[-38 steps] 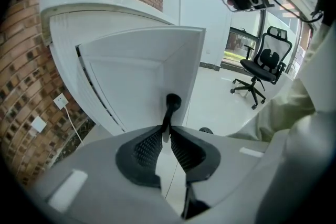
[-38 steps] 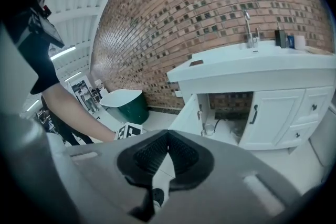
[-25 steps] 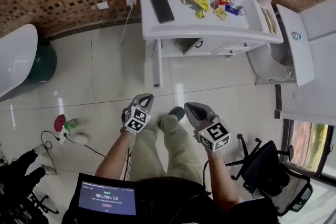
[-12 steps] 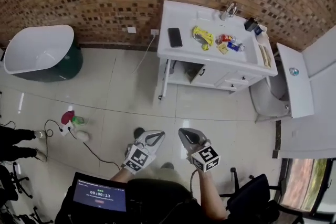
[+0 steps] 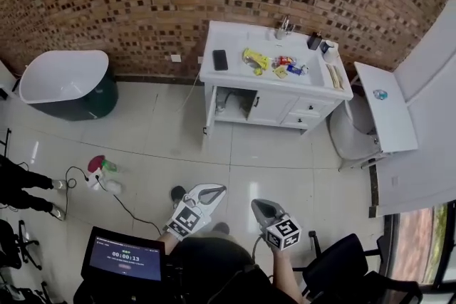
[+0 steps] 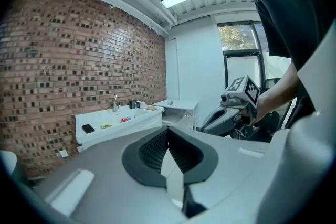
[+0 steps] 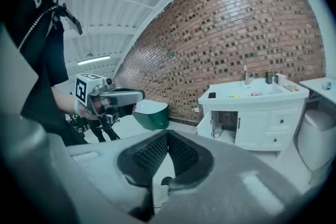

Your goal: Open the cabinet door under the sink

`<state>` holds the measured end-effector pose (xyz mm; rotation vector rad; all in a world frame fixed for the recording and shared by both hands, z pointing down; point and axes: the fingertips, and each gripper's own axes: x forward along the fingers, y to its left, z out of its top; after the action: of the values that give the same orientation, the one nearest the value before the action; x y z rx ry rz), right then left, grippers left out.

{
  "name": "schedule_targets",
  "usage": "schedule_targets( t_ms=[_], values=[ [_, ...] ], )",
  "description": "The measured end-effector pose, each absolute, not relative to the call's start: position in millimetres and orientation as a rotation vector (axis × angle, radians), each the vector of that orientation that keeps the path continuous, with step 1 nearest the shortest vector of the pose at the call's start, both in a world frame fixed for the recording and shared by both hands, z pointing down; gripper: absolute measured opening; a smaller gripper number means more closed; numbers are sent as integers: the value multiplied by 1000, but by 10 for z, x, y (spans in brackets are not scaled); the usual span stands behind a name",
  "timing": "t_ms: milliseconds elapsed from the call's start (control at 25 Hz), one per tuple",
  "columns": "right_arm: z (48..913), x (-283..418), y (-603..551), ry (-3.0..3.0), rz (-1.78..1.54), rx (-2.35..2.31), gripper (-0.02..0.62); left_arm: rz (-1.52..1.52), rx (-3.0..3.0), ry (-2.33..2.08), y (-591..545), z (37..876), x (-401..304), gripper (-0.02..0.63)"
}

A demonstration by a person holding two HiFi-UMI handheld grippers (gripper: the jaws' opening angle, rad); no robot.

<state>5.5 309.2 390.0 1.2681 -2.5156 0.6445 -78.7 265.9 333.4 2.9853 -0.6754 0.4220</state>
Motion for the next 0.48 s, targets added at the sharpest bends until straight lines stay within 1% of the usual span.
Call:
schedule_targets(
  t_ms=[120, 240, 360, 480],
  values=[
    [3755, 195, 3247, -2534, 609, 1345, -9, 458, 3009, -615, 2801, 3240, -726, 15],
    [3548, 237, 3344, -2591, 494, 1337, -9, 505, 3055, -504, 2861, 3161, -534, 15],
    [3459, 241, 3473, -2618, 434, 1292, -9, 468, 3117, -386, 2929, 2964, -231, 15],
    [3463, 318, 3634, -2605, 425, 1308, -9, 417, 3102, -364, 3065, 2907, -28, 15]
  ],
)
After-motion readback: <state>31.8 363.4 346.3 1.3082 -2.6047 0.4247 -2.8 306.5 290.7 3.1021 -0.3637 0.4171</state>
